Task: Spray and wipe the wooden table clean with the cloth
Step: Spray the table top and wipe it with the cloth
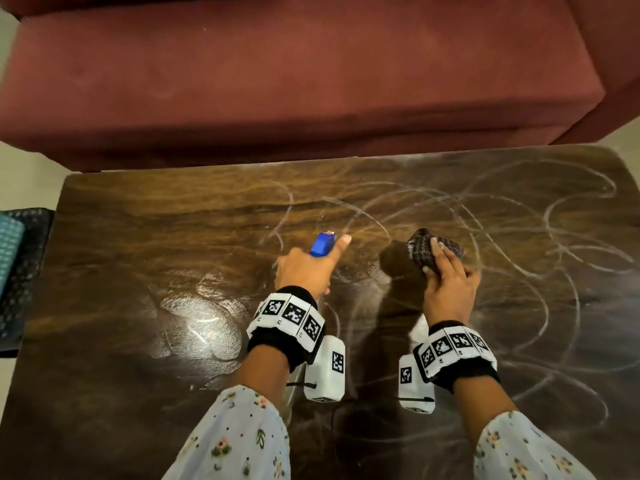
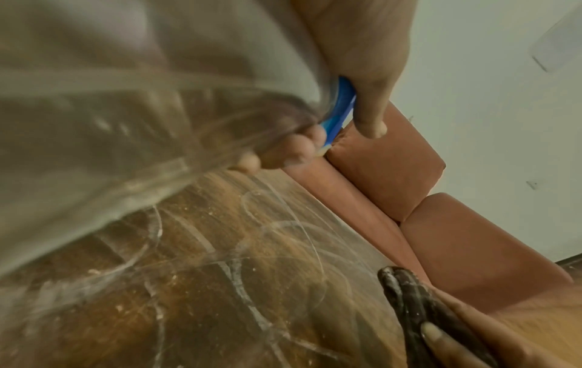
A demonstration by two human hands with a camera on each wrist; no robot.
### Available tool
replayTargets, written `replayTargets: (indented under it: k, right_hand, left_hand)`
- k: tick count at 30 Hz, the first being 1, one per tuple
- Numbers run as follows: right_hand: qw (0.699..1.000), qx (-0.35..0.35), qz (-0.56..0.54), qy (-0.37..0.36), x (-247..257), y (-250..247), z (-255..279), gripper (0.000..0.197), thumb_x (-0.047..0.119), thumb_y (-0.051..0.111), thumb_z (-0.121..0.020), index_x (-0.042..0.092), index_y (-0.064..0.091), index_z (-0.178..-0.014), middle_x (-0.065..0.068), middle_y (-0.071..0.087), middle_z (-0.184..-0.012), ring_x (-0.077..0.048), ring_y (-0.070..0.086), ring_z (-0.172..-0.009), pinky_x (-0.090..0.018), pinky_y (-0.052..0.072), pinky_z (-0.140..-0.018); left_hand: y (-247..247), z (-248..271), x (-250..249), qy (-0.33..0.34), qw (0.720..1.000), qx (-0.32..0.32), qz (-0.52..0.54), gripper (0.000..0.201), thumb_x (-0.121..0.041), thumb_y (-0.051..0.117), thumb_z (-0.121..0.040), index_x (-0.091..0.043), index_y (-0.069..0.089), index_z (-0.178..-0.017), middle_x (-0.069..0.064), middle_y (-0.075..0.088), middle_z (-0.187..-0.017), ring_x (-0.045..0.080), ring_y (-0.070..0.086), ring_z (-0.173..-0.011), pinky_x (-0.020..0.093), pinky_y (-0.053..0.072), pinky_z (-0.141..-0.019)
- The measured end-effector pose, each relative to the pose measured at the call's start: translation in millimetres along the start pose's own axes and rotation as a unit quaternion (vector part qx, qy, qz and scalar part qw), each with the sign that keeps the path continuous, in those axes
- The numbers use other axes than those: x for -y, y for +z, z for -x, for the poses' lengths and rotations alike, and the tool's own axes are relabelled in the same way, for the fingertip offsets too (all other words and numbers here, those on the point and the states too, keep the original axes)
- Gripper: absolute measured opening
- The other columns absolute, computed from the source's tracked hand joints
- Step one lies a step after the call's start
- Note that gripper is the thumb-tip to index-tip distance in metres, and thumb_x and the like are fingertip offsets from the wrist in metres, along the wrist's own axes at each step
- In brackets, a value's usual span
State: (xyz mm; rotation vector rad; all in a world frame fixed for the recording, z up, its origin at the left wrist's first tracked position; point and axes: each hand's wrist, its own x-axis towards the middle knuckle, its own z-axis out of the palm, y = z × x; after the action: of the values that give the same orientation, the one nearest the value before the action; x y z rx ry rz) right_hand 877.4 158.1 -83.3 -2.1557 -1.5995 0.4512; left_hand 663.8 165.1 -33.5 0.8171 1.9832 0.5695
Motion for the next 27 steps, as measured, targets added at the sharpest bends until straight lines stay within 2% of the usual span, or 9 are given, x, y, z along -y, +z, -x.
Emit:
replayTargets:
  k: [3, 6, 10, 12, 14, 19, 23, 25, 27]
  right_hand:
    - [1.0, 0.009, -0.005, -0.001, -2, -1, -11, 0.045, 0.011, 0.051, -0.091, 0.028, 0.048, -0.133, 0.0, 0.054, -0.136, -0.036, 0.04, -0.105, -0.035, 0.039, -0.089]
    - [1.0, 0.001, -0.013, -0.008, -6, -3, -21, 0.045, 0.01, 0.052, -0.091, 0.027, 0.05, -0.132, -0.002, 0.055, -0.134, -0.037, 0.04, -0.106, -0.038, 0.041, -0.089]
    - [1.0, -0.001, -0.021, -0.013, -11, -6, -32, 0.044, 0.01, 0.052, -0.09, 0.025, 0.051, -0.132, -0.004, 0.057, -0.133, -0.037, 0.04, -0.106, -0.04, 0.042, -0.091]
    - [1.0, 0.0, -0.019, -0.012, -13, -9, -36, 0.044, 0.009, 0.052, -0.09, 0.025, 0.05, -0.132, -0.005, 0.056, -0.133, -0.037, 0.04, -0.106, -0.039, 0.041, -0.091]
    - [1.0, -0.002, -0.018, -0.019, -16, -11, -40, 0.044, 0.009, 0.052, -0.09, 0.024, 0.05, -0.132, -0.005, 0.056, -0.133, -0.037, 0.04, -0.106, -0.038, 0.04, -0.091]
    - [1.0, 0.002, -0.011, -0.016, -18, -13, -50, 0.044, 0.013, 0.052, -0.091, 0.026, 0.049, -0.133, -0.003, 0.055, -0.135, -0.036, 0.039, -0.108, -0.039, 0.04, -0.09]
    - [1.0, -0.012, 0.002, -0.004, -17, -8, -56, 0.046, 0.014, 0.051, -0.091, 0.028, 0.047, -0.135, -0.002, 0.053, -0.137, -0.035, 0.039, -0.111, -0.042, 0.041, -0.09]
    - [0.999, 0.026, 0.039, 0.015, -18, -2, -56, 0.048, 0.017, 0.048, -0.093, 0.029, 0.039, -0.139, -0.001, 0.045, -0.144, -0.036, 0.035, -0.123, -0.046, 0.039, -0.097]
    - [0.988, 0.124, 0.09, 0.032, -19, 7, -54, 0.054, 0.022, 0.042, -0.096, 0.029, 0.023, -0.146, 0.0, 0.025, -0.155, -0.036, 0.017, -0.139, -0.048, 0.024, -0.111]
  left_hand:
    - [9, -1, -5, 0.002, 0.998, 0.034, 0.051, 0.066, -0.073, 0.066, -0.057, -0.01, 0.072, -0.075, 0.001, 0.07, -0.056, 0.015, 0.065, -0.048, 0.036, 0.06, -0.075]
    - [19, 4, -15, 0.02, 0.998, 0.054, 0.04, 0.057, -0.072, 0.066, -0.06, -0.022, 0.071, -0.087, -0.001, 0.072, -0.058, 0.014, 0.066, -0.051, 0.031, 0.059, -0.071]
    - [29, 9, -29, 0.027, 0.999, 0.026, -0.014, 0.064, -0.076, 0.057, -0.066, -0.013, 0.065, -0.065, 0.001, 0.064, -0.052, 0.012, 0.063, -0.05, 0.023, 0.048, -0.067]
    - [33, 11, -34, 0.02, 0.999, 0.011, -0.041, 0.071, -0.079, 0.053, -0.066, -0.01, 0.065, -0.068, 0.001, 0.062, -0.052, 0.01, 0.064, -0.055, 0.023, 0.042, -0.067]
    - [36, 12, -39, 0.017, 0.999, 0.011, -0.05, 0.071, -0.079, 0.053, -0.066, -0.009, 0.066, -0.071, 0.0, 0.061, -0.051, 0.009, 0.064, -0.058, 0.025, 0.042, -0.072]
    - [45, 10, -45, 0.024, 0.998, 0.047, -0.022, 0.063, -0.075, 0.061, -0.065, -0.013, 0.069, -0.072, -0.004, 0.07, -0.059, 0.009, 0.063, -0.049, 0.032, 0.059, -0.079]
    - [44, 4, -47, 0.016, 0.999, 0.017, -0.049, 0.068, -0.08, 0.057, -0.062, -0.013, 0.064, -0.07, 0.003, 0.066, -0.056, 0.019, 0.07, -0.067, 0.034, 0.053, -0.087]
    - [43, 1, -46, 0.009, 0.999, 0.007, -0.047, 0.07, -0.08, 0.056, -0.062, -0.011, 0.065, -0.07, 0.001, 0.064, -0.051, 0.018, 0.069, -0.064, 0.032, 0.053, -0.086]
    - [41, -5, -44, 0.003, 0.999, 0.003, -0.038, 0.075, -0.081, 0.056, -0.061, -0.008, 0.068, -0.075, 0.001, 0.065, -0.052, 0.017, 0.068, -0.06, 0.032, 0.054, -0.083]
